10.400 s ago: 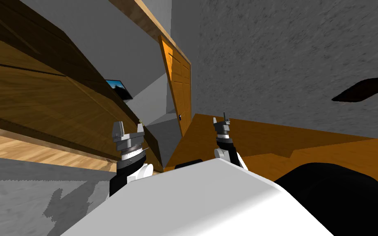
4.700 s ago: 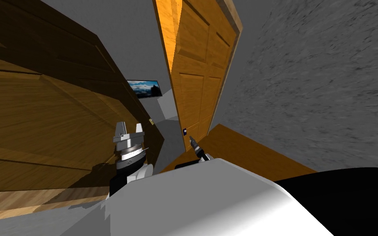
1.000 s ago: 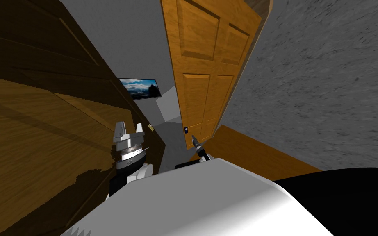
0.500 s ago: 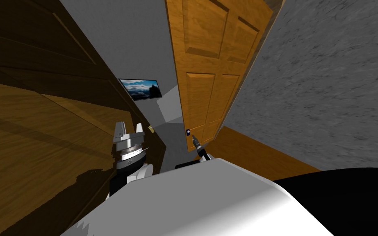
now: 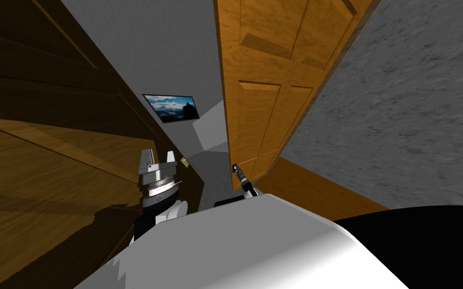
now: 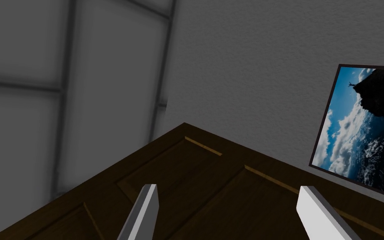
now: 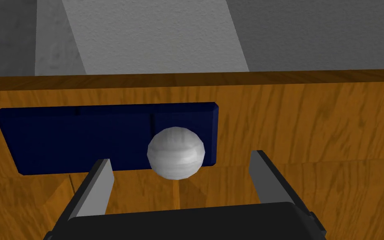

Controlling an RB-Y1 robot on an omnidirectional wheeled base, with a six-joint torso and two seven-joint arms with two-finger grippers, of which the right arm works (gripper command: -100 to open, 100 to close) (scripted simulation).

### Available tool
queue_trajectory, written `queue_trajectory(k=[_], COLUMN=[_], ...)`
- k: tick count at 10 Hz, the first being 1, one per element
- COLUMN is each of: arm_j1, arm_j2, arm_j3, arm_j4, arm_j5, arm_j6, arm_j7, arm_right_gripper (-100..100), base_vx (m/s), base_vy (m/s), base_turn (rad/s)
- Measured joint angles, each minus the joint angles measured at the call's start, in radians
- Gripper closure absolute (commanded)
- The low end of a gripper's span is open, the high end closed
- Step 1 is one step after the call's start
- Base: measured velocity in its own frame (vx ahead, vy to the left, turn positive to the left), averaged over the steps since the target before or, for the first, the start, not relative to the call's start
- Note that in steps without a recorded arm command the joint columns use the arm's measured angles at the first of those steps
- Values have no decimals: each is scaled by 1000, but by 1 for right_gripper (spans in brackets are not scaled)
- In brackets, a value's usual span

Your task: Push the door open

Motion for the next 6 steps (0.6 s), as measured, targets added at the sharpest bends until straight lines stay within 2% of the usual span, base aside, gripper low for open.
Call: queue_trajectory(k=[1, 2, 6], arm_j1=[-3, -2, -3], arm_j2=[4, 5, 5], arm_j3=[-3, -3, -2], arm_j4=[5, 5, 5], arm_j5=[0, 0, 0], arm_j6=[-2, -5, -1], arm_j7=[1, 1, 2], arm_right_gripper=[-100, 100, 100], base_vx=[72, -16, -15], base_vy=[26, -3, -5], base_turn=[-11, 7, 3])
